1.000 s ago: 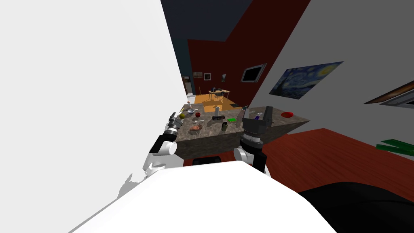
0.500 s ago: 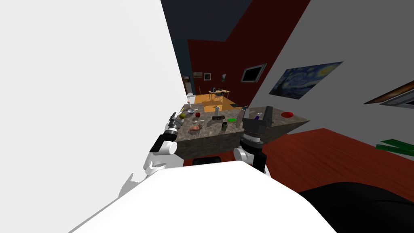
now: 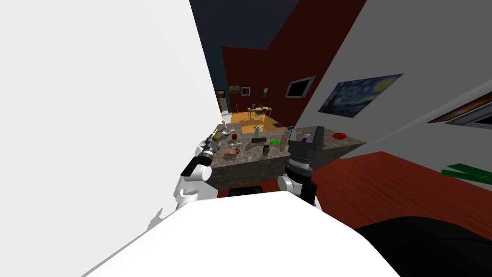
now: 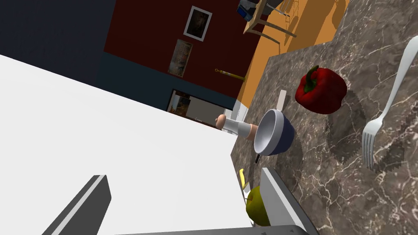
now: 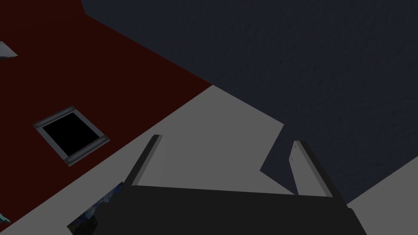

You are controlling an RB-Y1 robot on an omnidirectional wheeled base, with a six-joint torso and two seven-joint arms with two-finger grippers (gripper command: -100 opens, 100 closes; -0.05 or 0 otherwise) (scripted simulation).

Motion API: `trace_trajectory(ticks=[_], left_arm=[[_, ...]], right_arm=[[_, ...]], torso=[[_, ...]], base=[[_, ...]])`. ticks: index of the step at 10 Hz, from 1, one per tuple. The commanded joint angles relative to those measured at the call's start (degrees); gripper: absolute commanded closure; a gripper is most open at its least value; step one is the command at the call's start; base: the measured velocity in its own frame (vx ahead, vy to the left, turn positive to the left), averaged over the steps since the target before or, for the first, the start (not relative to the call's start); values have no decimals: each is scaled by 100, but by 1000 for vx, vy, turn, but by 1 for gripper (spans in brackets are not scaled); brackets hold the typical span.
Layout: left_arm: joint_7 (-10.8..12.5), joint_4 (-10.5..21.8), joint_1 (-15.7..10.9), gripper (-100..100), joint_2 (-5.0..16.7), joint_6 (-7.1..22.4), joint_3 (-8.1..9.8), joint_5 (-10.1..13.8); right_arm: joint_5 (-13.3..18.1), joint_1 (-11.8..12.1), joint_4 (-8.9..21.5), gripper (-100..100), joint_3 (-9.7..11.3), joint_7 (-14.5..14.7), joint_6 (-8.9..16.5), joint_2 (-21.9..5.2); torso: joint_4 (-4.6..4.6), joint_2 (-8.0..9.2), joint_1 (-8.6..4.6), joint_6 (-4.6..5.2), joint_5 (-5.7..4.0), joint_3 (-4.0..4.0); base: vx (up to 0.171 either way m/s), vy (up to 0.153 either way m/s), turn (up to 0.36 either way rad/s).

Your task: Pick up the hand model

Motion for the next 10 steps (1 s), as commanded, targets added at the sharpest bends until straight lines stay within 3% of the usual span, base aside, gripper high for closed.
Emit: trace_trajectory(ticks=[1, 3, 10], left_arm=[[60, 38, -78, -100, -10, 274, -23, 81], [137, 84, -208, -100, -29, 618, -41, 182], [137, 84, -208, -100, -29, 637, -41, 182]], right_arm=[[0, 0, 0, 0, 0, 0, 0, 0], [0, 0, 0, 0, 0, 0, 0, 0], [0, 0, 0, 0, 0, 0, 0, 0]], torso=[[0, 0, 0, 0, 0, 0], [0, 0, 0, 0, 0, 0], [0, 2, 2, -1, 0, 1]], base=[[0, 0, 0], [1, -8, -23], [0, -2, -1]])
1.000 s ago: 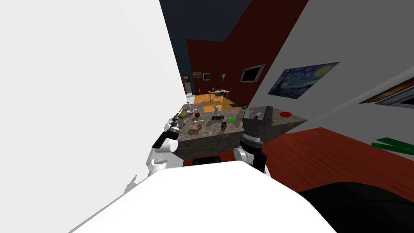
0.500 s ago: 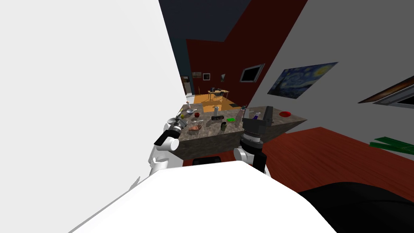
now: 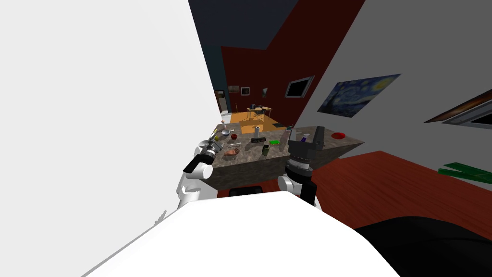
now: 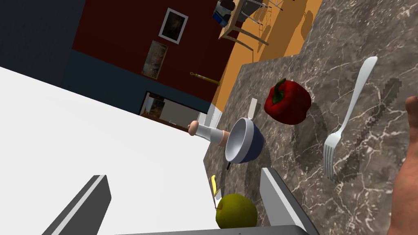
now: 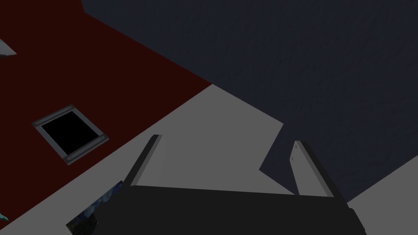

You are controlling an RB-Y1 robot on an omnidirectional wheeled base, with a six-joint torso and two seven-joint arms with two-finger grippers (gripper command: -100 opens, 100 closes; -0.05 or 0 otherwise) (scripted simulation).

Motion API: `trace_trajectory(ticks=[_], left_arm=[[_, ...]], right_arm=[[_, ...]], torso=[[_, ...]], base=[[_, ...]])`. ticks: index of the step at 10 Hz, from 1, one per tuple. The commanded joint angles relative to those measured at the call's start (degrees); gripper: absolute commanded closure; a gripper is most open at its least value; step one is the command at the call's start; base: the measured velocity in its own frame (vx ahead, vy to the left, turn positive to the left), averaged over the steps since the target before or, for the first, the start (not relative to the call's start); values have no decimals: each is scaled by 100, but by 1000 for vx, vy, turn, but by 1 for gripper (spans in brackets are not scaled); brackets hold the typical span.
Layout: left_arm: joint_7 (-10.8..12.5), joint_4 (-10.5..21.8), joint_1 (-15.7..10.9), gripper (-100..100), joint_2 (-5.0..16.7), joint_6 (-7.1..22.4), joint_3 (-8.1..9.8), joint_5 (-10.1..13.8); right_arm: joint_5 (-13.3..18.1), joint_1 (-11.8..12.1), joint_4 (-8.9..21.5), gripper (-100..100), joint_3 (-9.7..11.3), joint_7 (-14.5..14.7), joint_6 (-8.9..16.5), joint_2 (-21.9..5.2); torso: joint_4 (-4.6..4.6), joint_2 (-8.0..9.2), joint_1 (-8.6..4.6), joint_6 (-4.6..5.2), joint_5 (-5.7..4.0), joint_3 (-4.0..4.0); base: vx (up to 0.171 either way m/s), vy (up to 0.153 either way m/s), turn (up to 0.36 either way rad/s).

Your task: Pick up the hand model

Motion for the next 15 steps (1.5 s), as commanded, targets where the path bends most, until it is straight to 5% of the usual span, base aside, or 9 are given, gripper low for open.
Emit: trace_trajectory(ticks=[1, 9, 15], left_arm=[[0, 0, 0, -100, 0, 0, 0, 0], [281, 129, -364, -100, -37, 982, -67, 297], [281, 129, -364, -100, -37, 986, -67, 297]], right_arm=[[0, 0, 0, 0, 0, 0, 0, 0], [0, 0, 0, 0, 0, 0, 0, 0], [0, 0, 0, 0, 0, 0, 0, 0]], torso=[[0, 0, 0, 0, 0, 0], [-1, -2, -3, 1, -1, -1], [0, 0, 0, 0, 0, 0]], base=[[-2, 3, 21], [1, -7, -9], [0, -1, -3]])
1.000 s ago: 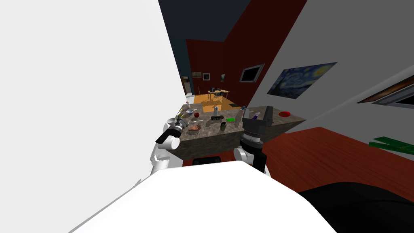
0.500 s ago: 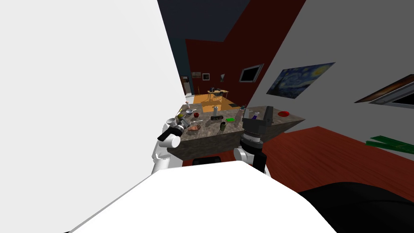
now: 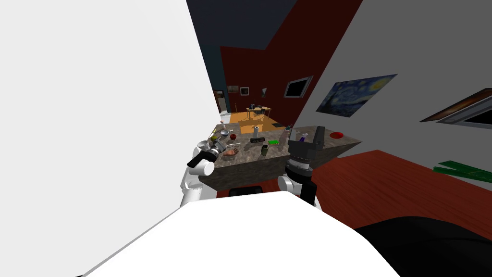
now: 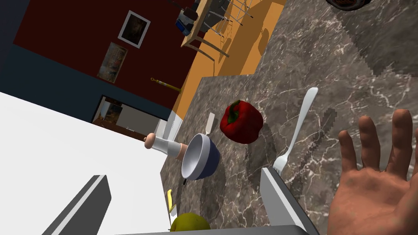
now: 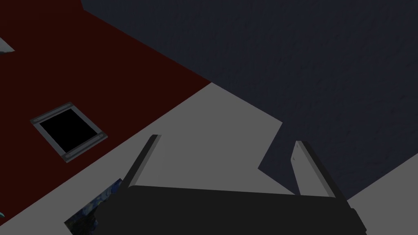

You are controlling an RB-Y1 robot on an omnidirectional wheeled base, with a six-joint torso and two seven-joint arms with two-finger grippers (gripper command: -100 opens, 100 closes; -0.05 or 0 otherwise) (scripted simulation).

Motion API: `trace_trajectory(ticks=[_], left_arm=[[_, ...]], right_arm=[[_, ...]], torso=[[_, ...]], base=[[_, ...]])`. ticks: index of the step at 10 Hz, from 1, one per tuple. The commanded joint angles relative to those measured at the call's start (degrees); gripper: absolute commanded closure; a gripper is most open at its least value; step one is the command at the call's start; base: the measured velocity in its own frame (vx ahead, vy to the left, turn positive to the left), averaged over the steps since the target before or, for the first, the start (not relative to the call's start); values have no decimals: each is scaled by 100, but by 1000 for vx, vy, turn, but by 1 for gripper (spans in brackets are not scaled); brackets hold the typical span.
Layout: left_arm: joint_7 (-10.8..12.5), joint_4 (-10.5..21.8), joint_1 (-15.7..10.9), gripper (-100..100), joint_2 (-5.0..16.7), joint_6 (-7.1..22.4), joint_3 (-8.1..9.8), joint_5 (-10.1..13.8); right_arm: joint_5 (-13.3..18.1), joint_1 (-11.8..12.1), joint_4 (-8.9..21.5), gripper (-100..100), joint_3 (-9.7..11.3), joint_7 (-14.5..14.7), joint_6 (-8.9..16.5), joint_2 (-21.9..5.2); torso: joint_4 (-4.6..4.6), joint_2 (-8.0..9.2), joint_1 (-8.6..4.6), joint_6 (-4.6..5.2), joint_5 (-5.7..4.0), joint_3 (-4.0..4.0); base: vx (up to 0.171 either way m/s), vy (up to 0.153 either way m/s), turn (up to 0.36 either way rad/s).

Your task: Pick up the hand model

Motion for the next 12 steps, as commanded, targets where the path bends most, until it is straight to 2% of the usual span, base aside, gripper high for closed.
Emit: trace_trajectory(ticks=[1, 3, 10, 12], left_arm=[[0, 0, 0, -100, 0, 0, 0, 0], [0, 0, 0, -100, 0, 0, 0, 0], [186, 225, -429, -100, -5, 921, -137, 291], [186, 225, -429, -100, -5, 921, -137, 291]], right_arm=[[0, 0, 0, 0, 0, 0, 0, 0], [0, 0, 0, 0, 0, 0, 0, 0], [0, 0, 0, 0, 0, 0, 0, 0], [0, 0, 0, 0, 0, 0, 0, 0]], torso=[[0, 0, 0, 0, 0, 0], [0, 0, 0, 0, 0, 0], [0, -1, -3, 1, -1, -1], [0, -1, -6, 1, -1, -1]], base=[[-2, 6, 18], [0, 0, 0], [-1, -3, 10], [0, -20, 0]])
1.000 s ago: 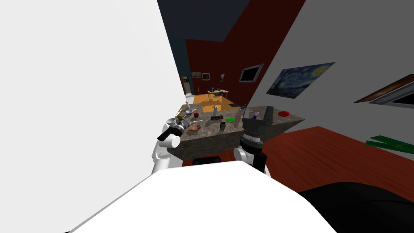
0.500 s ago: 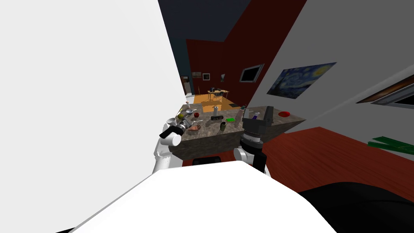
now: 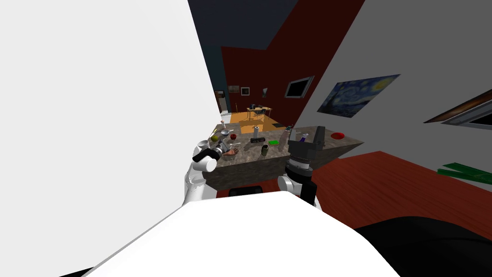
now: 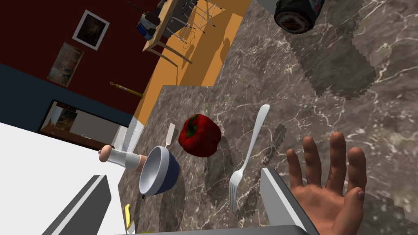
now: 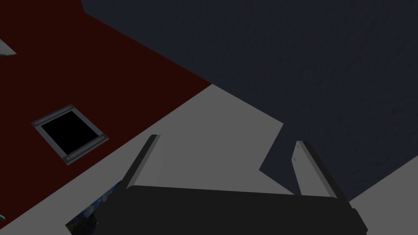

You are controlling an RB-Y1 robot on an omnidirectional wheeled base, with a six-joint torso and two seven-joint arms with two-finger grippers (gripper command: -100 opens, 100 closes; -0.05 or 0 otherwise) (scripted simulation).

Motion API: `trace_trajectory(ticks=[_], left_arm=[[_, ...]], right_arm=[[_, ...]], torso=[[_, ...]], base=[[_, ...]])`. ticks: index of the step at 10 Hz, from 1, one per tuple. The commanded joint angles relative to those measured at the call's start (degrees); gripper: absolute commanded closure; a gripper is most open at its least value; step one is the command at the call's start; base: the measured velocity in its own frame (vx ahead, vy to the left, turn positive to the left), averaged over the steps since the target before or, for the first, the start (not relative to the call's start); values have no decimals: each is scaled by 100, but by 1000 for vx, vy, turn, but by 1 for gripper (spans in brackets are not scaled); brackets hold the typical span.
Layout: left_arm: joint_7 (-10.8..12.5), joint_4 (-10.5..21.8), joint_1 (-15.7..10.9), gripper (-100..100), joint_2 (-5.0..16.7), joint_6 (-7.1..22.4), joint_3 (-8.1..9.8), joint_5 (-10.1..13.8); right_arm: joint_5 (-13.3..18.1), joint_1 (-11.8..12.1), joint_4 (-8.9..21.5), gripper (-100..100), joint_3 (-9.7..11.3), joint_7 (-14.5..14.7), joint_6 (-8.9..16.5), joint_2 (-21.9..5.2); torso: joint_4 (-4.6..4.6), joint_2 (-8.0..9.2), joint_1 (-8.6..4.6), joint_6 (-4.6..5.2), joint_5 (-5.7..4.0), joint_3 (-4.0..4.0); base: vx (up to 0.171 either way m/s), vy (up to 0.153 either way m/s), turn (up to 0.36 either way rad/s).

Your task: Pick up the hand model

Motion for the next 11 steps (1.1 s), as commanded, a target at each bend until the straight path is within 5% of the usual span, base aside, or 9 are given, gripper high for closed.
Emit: trace_trajectory(ticks=[1, 10, 11], left_arm=[[21, 26, -54, -100, 2, 132, -15, 36], [21, 26, -54, -100, 2, 132, -15, 36], [74, 70, -168, -100, -10, 330, -65, 104]], right_arm=[[0, 0, 0, 0, 0, 0, 0, 0], [0, 0, 0, 0, 0, 0, 0, 0], [0, 0, 0, 0, 0, 0, 0, 0]], torso=[[0, 0, 0, 0, 0, 0], [0, 0, 9, 0, 2, 0], [0, 0, 6, 0, 1, 0]], base=[[0, -6, 1], [0, -6, 3], [0, -2, 18]])
